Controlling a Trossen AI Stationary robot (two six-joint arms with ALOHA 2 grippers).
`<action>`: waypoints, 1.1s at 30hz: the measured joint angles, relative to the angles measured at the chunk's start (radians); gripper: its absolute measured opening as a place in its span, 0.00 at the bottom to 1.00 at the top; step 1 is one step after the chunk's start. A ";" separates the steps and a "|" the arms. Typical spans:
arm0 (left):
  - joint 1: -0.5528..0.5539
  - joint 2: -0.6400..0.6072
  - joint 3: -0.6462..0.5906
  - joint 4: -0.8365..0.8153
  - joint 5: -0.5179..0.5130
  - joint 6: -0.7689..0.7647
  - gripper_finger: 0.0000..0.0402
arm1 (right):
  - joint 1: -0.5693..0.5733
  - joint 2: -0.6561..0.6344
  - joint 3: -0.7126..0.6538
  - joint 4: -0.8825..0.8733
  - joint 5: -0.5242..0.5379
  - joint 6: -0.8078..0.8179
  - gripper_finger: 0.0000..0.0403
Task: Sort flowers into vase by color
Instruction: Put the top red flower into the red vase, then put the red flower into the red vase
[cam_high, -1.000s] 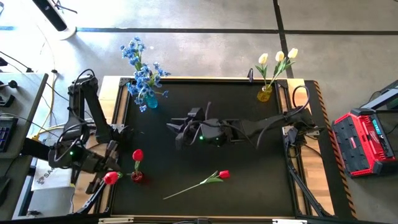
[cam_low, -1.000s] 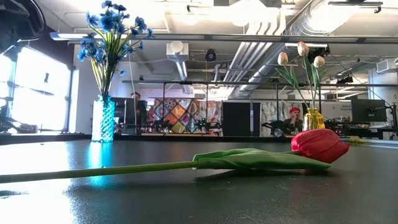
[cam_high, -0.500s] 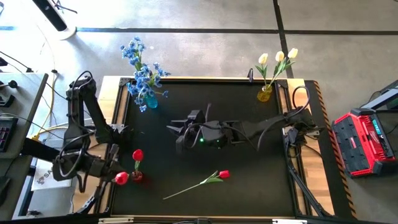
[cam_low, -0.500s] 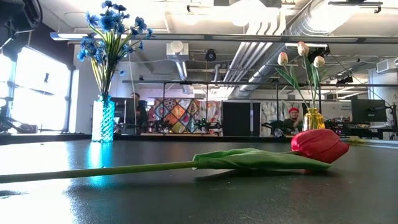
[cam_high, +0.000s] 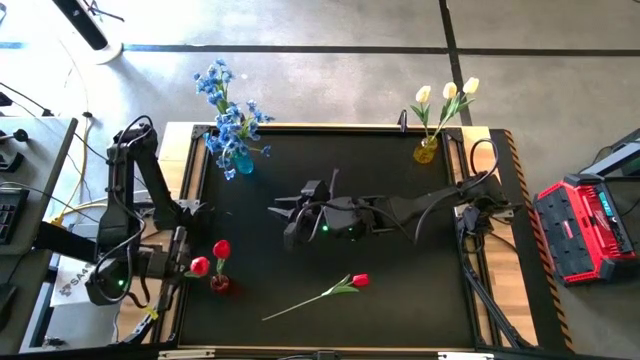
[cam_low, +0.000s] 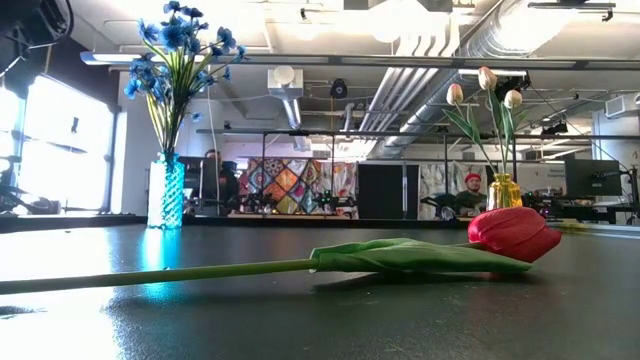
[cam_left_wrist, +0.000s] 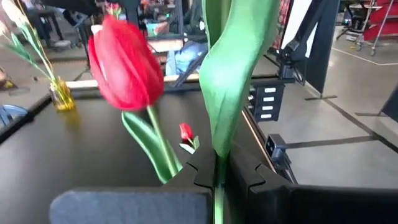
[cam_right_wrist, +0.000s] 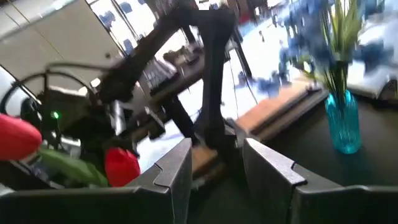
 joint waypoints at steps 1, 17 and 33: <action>0.000 0.000 0.000 -0.020 0.007 -0.027 0.00 | 0.001 0.000 0.000 -0.030 -0.007 0.019 0.33; 0.003 -0.017 0.000 -0.285 0.190 -0.606 0.28 | 0.110 0.059 -0.030 -0.428 -0.063 0.221 0.41; 0.003 -0.151 0.001 -0.286 0.547 -0.661 0.40 | 0.161 0.207 -0.030 -0.543 -0.335 0.008 0.40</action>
